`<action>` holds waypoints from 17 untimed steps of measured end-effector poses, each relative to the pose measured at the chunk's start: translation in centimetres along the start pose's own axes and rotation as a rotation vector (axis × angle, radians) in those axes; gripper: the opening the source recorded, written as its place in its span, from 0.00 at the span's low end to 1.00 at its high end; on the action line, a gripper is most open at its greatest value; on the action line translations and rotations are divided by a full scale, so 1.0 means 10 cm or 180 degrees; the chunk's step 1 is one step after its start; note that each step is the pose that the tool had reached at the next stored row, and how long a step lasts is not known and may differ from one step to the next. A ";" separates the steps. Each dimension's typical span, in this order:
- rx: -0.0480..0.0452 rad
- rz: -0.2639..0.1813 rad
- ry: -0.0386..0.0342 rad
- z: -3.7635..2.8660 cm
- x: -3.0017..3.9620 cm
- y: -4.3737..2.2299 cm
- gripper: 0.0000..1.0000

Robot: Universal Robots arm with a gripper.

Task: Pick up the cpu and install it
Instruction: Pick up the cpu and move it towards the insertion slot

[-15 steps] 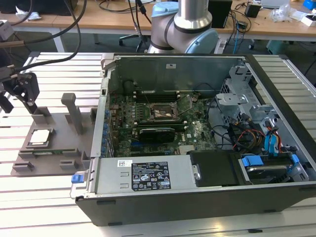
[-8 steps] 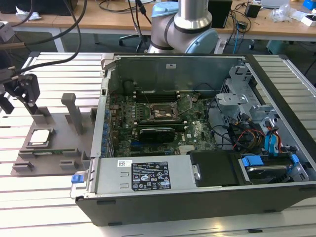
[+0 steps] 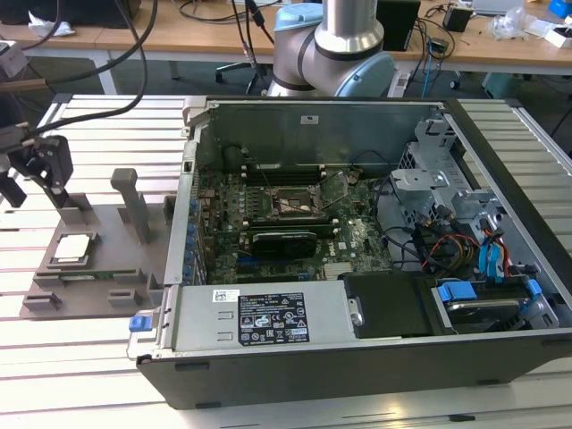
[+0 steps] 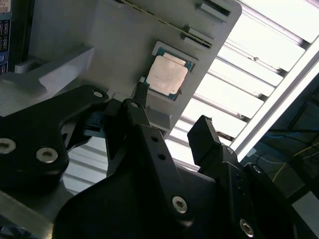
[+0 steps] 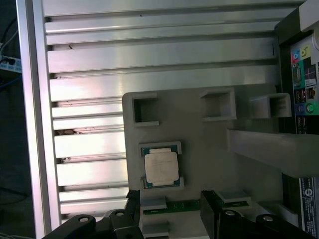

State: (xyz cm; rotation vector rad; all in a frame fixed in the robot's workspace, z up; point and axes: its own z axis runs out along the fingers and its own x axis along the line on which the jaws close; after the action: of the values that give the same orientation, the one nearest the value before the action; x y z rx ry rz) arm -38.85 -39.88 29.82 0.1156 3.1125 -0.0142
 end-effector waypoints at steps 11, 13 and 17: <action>0.0000 0.0000 0.0000 0.040 0.001 0.000 0.60; 0.0000 0.0000 -0.0001 0.053 0.001 0.001 0.60; 0.0000 0.0000 0.0000 0.084 0.002 0.001 0.60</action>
State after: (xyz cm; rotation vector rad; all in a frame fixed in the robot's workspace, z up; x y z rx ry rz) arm -38.85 -39.88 28.98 0.1157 3.1124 -0.0142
